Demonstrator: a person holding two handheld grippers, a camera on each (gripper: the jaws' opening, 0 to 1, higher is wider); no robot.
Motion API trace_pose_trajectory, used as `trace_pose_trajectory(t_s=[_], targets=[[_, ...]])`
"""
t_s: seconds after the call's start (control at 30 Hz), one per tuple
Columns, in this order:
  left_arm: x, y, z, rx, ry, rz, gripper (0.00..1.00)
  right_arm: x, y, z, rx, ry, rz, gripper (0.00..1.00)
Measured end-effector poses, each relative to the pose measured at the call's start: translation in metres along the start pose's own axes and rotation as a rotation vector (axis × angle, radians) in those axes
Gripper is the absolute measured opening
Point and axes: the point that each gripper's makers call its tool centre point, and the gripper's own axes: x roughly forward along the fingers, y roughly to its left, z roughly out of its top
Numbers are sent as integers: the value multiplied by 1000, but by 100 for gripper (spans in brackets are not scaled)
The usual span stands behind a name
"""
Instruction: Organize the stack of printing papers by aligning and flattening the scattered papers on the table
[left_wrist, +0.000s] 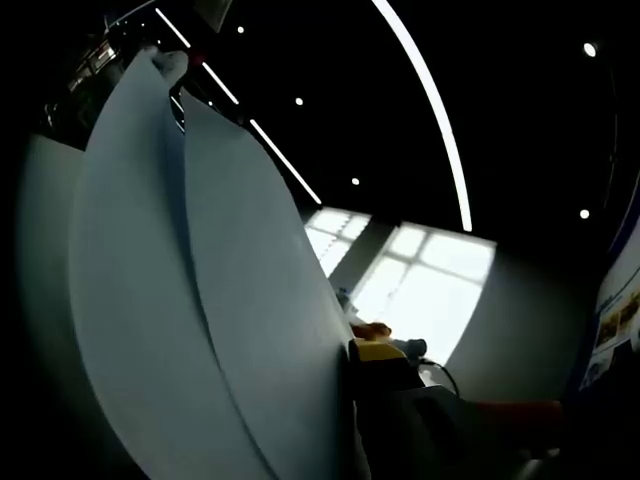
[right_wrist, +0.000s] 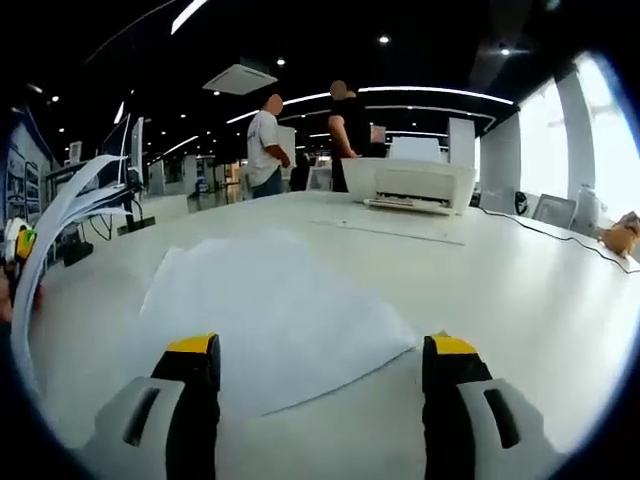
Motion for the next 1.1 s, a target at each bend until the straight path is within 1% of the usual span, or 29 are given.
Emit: trace_pose_trajectory(t_s=[0.07, 0.17, 0.27, 0.33, 0.47, 0.57, 0.6, 0.77, 0.93, 1.1], targets=[[0, 0, 0, 0, 0, 0, 9, 3, -2, 0, -3, -1, -6, 81], [0, 1, 0, 0, 1, 0, 9, 10, -7, -4, -7, 26, -23, 82], [0, 0, 0, -1, 1, -1, 9, 12, -10, -5, -3, 24, -34, 79], [0, 0, 0, -1, 1, -2, 9, 13, -12, -6, -4, 20, -38, 74], [0, 0, -1, 1, 3, -3, 9, 12, -8, -7, -14, 11, -30, 67], [0, 0, -1, 2, 2, -5, 9, 10, -3, -7, -18, 8, -17, 52], [-1, -1, -1, 2, 2, -5, 9, 9, -2, -7, -17, 8, -15, 49], [-1, -1, -1, 4, 1, -4, 9, 7, -2, -7, -13, 15, -12, 41], [0, -1, -1, 4, 3, -3, 10, 7, -3, -5, -34, 10, -11, 36], [0, -1, -2, 5, 4, 1, 10, 4, -11, -3, -80, 7, -52, 24]])
